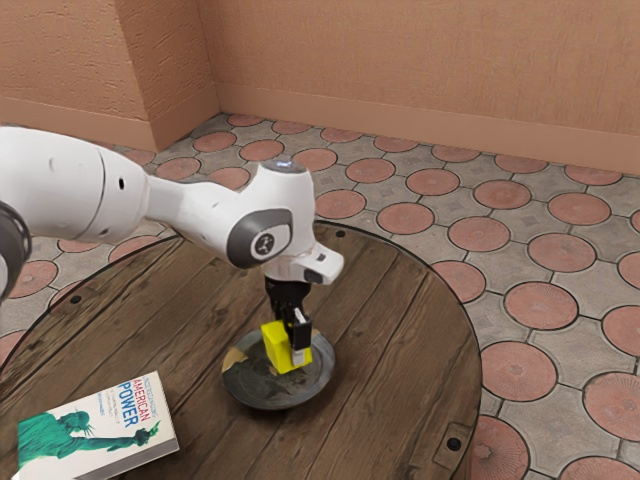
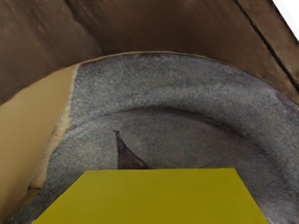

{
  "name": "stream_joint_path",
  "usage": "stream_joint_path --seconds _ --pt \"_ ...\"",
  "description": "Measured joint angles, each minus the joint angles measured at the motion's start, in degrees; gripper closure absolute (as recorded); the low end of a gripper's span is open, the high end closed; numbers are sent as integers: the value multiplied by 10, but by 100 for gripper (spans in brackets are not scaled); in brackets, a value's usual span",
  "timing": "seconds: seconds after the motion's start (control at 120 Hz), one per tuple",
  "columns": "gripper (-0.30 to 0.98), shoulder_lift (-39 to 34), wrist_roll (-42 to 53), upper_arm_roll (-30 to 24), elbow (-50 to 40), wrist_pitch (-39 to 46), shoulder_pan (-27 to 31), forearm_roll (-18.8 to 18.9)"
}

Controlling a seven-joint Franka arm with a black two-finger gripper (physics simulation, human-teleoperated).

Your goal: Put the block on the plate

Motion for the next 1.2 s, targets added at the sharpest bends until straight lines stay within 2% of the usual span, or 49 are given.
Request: stream_joint_path --seconds 0.133,0.367,0.483,0.717,0.933,1.067,1.2 --pt "24 -7 -5 -1 -5 -2 -1 -2" --pt "10 -14 -9 0 -2 -7 0 -6" --pt "6 -22 -12 5 49 -43 1 -5" --pt "2 -40 -30 33 183 -166 11 -5" --pt "1 -81 -55 37 242 -247 73 -14" --pt "0 -122 -81 38 249 -297 112 -21" --pt "0 -131 -103 46 254 -333 133 -22"
